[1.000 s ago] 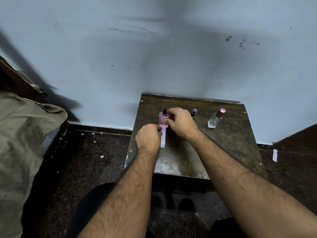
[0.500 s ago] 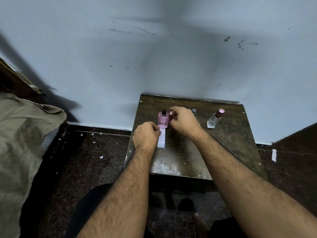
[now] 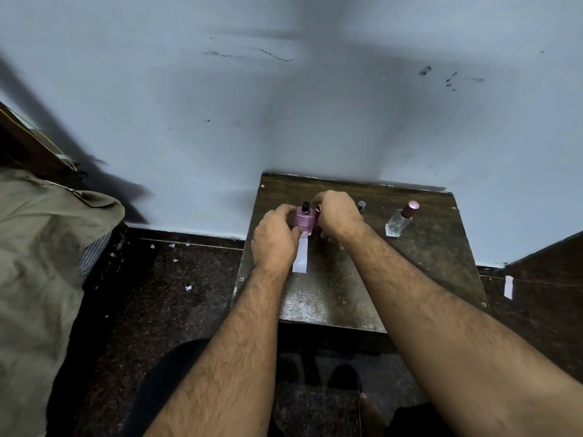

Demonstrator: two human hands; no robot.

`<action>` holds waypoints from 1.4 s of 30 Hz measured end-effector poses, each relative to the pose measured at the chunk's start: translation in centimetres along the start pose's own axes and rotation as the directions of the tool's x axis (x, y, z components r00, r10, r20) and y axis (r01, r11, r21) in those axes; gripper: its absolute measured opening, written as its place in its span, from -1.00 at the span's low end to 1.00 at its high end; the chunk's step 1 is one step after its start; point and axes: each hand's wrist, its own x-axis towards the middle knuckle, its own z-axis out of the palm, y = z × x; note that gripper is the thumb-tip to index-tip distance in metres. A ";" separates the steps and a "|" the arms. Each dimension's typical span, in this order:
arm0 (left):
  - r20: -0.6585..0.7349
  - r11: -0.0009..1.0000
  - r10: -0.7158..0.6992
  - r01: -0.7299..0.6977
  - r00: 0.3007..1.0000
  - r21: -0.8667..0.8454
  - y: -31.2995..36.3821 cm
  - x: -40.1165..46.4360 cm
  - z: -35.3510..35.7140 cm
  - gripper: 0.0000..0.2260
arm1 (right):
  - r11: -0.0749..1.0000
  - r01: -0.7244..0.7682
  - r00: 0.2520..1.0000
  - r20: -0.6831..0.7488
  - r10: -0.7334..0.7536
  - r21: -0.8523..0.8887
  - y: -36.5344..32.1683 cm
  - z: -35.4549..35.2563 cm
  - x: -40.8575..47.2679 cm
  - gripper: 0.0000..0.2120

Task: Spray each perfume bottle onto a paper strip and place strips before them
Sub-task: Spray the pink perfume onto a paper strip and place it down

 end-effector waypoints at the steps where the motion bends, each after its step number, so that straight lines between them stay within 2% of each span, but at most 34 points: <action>1: -0.002 1.000 0.010 -0.010 1.000 0.008 0.0 0.0 0.0 -0.61 | 1.000 -0.009 1.000 0.003 0.009 0.015 0.1 0.2 0.0 -0.68; 3: -0.002 0.999 0.027 -0.027 1.000 0.026 0.0 0.0 0.1 -0.56 | 1.000 -0.002 1.000 -0.014 0.003 0.024 0.1 0.4 0.0 -0.68; 7: -0.009 0.999 0.040 -0.040 0.999 0.025 -0.1 0.2 0.1 -0.59 | 0.999 0.036 0.997 -0.072 -0.036 0.005 0.1 0.4 -0.1 -0.73; 10: -0.009 0.999 0.031 -0.031 0.999 0.028 -0.1 0.3 0.1 -0.60 | 0.999 0.046 0.986 -0.160 -0.041 0.027 0.1 -0.4 -0.3 -0.75; 13: -0.012 0.999 0.042 -0.042 0.999 0.020 -0.1 0.3 0.0 -0.58 | 0.984 0.119 0.953 -0.292 -0.075 0.136 -0.3 -1.6 -0.5 -0.73; 16: -0.023 0.998 0.061 -0.061 0.998 0.011 0.1 0.3 -0.1 -0.60 | 0.935 0.204 0.931 -0.354 -0.093 0.291 -0.6 -3.1 -1.5 -0.73; 19: -0.020 0.998 0.061 -0.061 0.998 0.002 0.2 0.2 -0.3 -0.64 | 0.915 0.252 0.934 -0.327 -0.145 0.314 -0.6 -3.7 -2.5 -0.83; 29: -0.006 0.998 0.057 -0.057 0.998 -0.016 0.2 0.1 -0.4 -0.68 | 0.948 0.296 0.933 -0.248 -0.261 0.119 -0.6 -2.3 -3.5 -0.79; 42: -0.008 0.999 0.043 -0.044 0.999 -0.015 0.5 0.0 -0.7 -0.68 | 0.941 0.266 0.948 -0.232 -0.216 0.209 -0.4 -1.0 -2.9 -0.81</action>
